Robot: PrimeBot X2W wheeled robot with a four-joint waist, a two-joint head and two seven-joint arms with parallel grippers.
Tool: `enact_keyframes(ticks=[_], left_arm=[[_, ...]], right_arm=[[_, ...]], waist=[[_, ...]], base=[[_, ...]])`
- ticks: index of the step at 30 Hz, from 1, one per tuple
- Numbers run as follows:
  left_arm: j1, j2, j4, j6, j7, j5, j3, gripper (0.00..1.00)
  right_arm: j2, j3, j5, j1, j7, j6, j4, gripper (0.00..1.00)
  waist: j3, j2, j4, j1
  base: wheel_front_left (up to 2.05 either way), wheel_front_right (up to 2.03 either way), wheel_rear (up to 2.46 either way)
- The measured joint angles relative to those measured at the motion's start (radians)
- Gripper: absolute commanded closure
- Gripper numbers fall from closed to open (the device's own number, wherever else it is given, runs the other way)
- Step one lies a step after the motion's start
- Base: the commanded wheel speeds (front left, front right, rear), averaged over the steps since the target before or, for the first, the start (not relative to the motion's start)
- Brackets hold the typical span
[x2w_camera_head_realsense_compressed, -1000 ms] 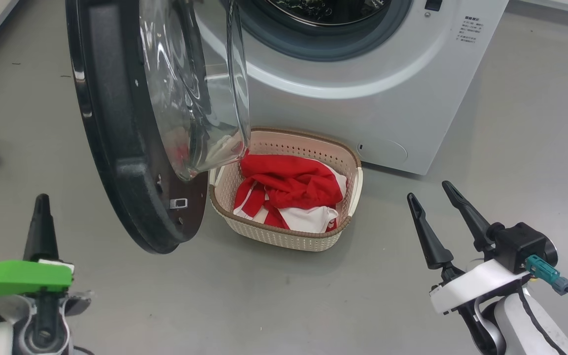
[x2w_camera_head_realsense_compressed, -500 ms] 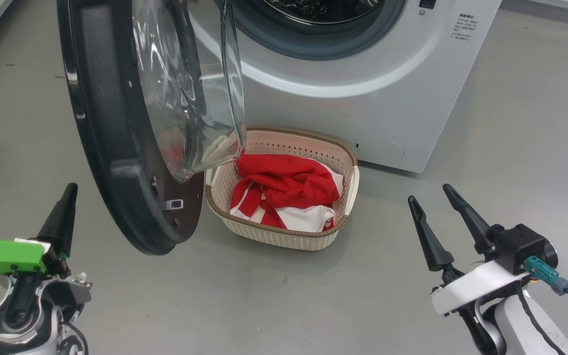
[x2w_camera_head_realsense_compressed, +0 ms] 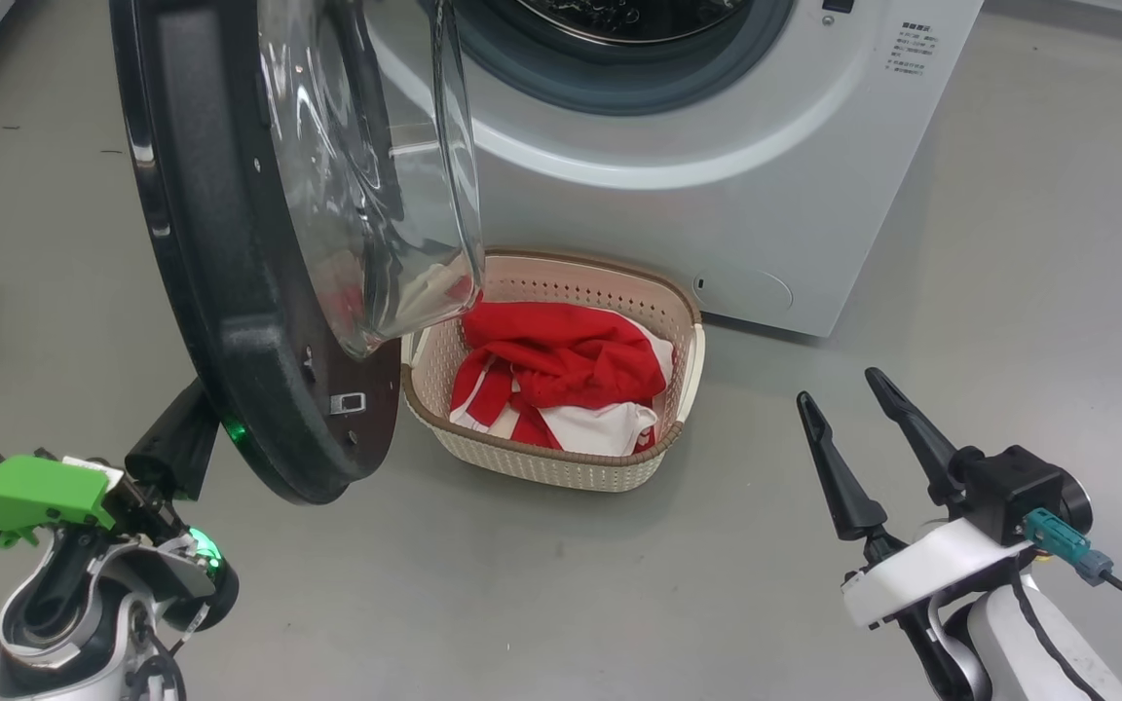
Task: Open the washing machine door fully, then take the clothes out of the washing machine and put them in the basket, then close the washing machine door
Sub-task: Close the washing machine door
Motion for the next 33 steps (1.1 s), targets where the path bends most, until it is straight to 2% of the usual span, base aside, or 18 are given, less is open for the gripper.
enact_keyframes(ticks=[18, 33], left_arm=[[0.007, 0.005, -0.072, 0.01, 0.0, -0.114, -0.098, 1.0], [0.009, 0.007, -0.109, 0.01, -0.041, -0.128, -0.143, 1.0]], right_arm=[[0.001, 0.019, 0.0, -0.026, 0.0, 0.0, 0.001, 0.0], [0.0, 0.014, 0.001, -0.054, 0.0, 0.0, 0.002, 0.0]], waist=[[0.033, 0.0, -0.079, 0.0], [0.075, 0.0, -0.21, 0.0]], base=[[0.0, 0.0, 0.0], [0.0, 0.0, 0.0]])
